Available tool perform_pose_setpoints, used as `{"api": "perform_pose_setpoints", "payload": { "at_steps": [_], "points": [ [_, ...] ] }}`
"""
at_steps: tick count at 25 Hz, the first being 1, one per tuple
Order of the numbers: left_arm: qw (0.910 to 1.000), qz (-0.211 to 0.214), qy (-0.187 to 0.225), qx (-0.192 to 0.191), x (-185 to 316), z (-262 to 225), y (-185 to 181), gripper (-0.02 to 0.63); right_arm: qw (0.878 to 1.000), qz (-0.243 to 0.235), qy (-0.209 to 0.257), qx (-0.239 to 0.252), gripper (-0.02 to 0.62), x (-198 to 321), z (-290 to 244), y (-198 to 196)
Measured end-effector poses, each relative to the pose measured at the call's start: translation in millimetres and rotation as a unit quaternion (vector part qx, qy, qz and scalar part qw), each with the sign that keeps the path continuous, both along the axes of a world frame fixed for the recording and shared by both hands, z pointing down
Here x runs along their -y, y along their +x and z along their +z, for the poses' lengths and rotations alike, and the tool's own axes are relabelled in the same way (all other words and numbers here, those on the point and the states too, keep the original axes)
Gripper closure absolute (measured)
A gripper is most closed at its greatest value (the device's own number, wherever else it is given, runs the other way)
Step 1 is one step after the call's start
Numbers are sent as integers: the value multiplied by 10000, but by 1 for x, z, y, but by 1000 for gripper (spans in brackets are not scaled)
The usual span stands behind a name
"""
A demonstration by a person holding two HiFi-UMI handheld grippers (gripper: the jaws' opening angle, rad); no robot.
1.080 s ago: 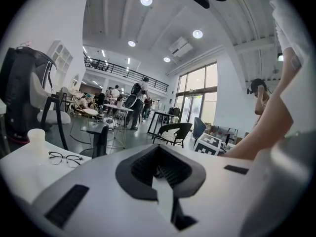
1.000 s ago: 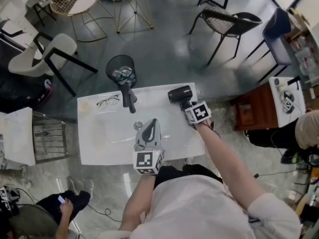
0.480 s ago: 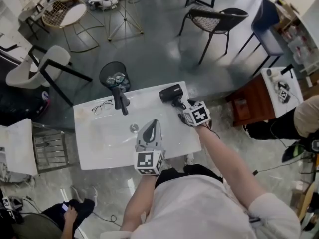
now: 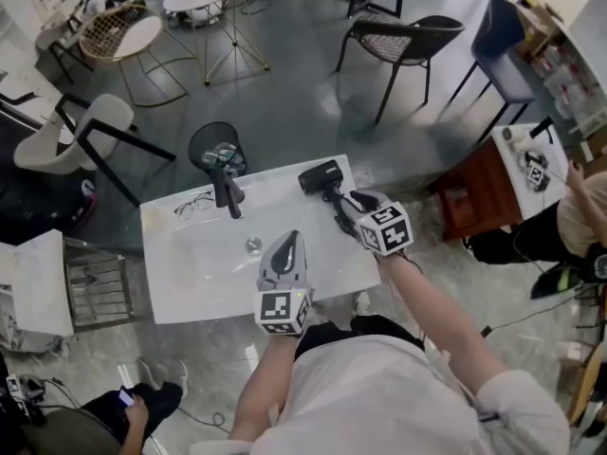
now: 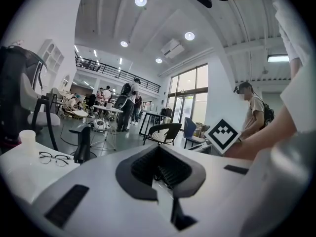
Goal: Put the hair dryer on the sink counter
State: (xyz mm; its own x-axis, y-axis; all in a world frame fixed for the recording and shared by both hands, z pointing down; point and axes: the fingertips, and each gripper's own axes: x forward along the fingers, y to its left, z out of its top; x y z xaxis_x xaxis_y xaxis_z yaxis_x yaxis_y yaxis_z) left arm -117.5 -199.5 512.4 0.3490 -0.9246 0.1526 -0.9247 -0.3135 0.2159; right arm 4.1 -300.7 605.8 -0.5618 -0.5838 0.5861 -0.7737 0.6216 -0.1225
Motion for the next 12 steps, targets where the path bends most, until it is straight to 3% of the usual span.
{"api": "perform_pose_setpoints", "payload": {
  "at_steps": [6, 12],
  "points": [
    [9999, -95, 74, 16, -5, -6, 2, 604, 9969, -183, 332, 689, 509, -28, -45, -15],
    [9990, -270, 333, -107, -14, -32, 2, 604, 9851, -295, 929, 1414, 509, -62, -112, -11]
  ]
}}
